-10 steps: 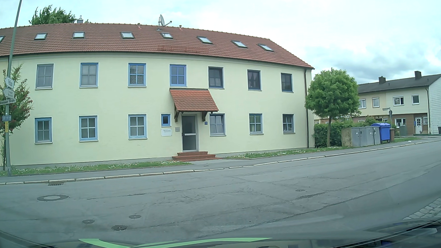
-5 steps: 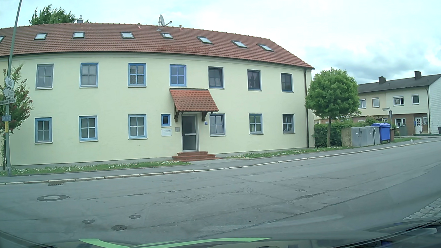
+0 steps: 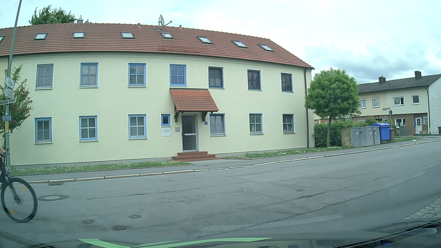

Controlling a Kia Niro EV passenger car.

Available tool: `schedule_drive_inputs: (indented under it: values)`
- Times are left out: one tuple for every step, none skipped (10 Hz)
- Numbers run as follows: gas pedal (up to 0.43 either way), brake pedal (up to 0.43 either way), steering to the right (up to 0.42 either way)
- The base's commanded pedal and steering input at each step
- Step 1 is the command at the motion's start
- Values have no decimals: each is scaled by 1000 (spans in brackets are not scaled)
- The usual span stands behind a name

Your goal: Follow the waypoints while adhering to traffic rules and regulations

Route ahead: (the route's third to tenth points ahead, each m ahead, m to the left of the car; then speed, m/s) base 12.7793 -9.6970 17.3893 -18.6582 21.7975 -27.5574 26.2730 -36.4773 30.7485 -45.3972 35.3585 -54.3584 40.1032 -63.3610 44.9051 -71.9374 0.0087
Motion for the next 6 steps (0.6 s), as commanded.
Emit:
schedule_drive_inputs:
  values:
    - [0,220,112]
    - [0,213,112]
    - [0,183,112]
    - [0,152,112]
    - [0,146,112]
    - [0,110,112]
